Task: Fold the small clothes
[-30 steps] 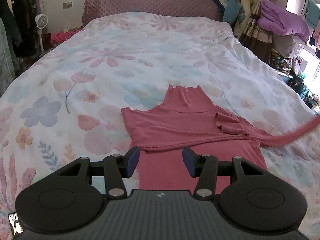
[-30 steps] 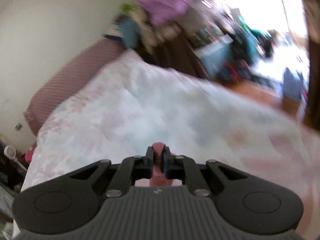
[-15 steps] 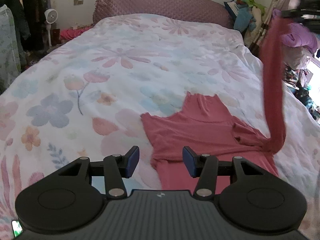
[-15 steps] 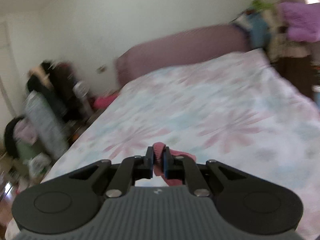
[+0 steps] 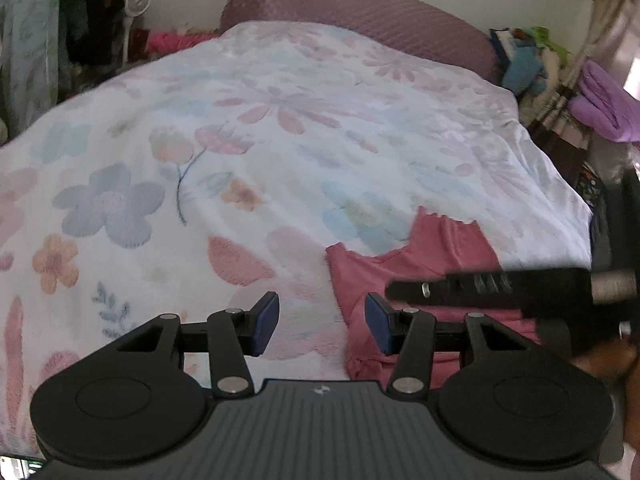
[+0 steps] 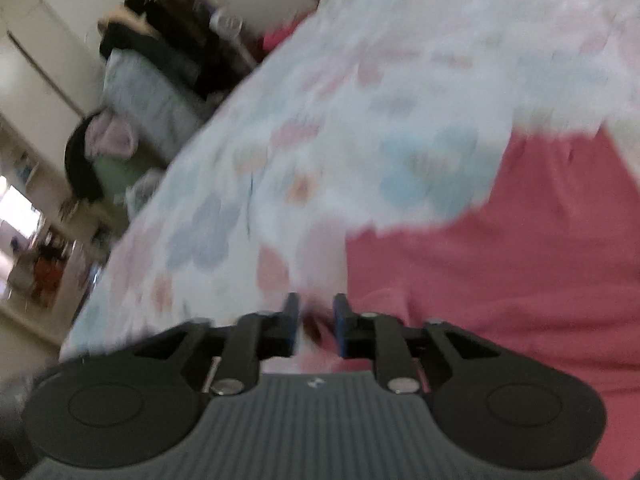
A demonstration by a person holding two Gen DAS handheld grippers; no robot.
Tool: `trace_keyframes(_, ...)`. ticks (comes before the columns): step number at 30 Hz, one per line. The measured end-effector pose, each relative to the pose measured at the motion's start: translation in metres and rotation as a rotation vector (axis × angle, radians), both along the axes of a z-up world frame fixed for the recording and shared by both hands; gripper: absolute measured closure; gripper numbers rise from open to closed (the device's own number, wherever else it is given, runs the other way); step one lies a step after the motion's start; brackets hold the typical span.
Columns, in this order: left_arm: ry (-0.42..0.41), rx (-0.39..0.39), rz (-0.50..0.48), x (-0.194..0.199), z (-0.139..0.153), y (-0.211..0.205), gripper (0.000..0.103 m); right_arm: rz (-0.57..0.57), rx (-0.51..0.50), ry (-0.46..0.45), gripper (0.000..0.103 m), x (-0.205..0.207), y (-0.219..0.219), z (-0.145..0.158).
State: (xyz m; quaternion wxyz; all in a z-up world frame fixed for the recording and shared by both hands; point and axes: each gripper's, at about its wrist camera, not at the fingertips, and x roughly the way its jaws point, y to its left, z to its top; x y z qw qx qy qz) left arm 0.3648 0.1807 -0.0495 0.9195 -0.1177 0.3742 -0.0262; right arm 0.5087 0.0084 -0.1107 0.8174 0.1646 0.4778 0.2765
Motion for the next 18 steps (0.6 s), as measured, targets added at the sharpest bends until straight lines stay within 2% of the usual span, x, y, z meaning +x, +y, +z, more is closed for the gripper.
trace_keyframes(2,-0.004,-0.016,0.007,0.005,-0.004,0.003,0.045,0.008,-0.011,-0.009,0.064,-0.009,-0.008,-0.01)
trace_keyframes(5,-0.004,-0.043,0.001,0.015,-0.009,0.001,0.045,-0.018,0.008,-0.036,0.055,-0.011,-0.044,-0.006)
trace_keyframes(9,0.033,-0.068,-0.059,0.034,-0.024,-0.016,0.04,-0.1,-0.068,-0.118,0.055,-0.017,-0.115,0.014)
trace_keyframes(11,0.037,-0.054,-0.104,0.034,-0.031,-0.029,0.038,-0.138,-0.123,-0.136,0.055,-0.022,-0.148,0.012)
trace_keyframes(13,0.024,0.014,-0.174,0.028,-0.038,-0.047,0.037,-0.185,-0.181,-0.137,0.056,-0.033,-0.188,0.008)
trace_keyframes(16,0.008,0.204,-0.249,0.017,-0.049,-0.079,0.036,-0.248,-0.284,-0.133,0.057,-0.053,-0.241,-0.004)
trace_keyframes(18,0.019,0.308,-0.284,0.016,-0.059,-0.095,0.036,-0.27,-0.327,-0.12,0.062,-0.064,-0.267,-0.014)
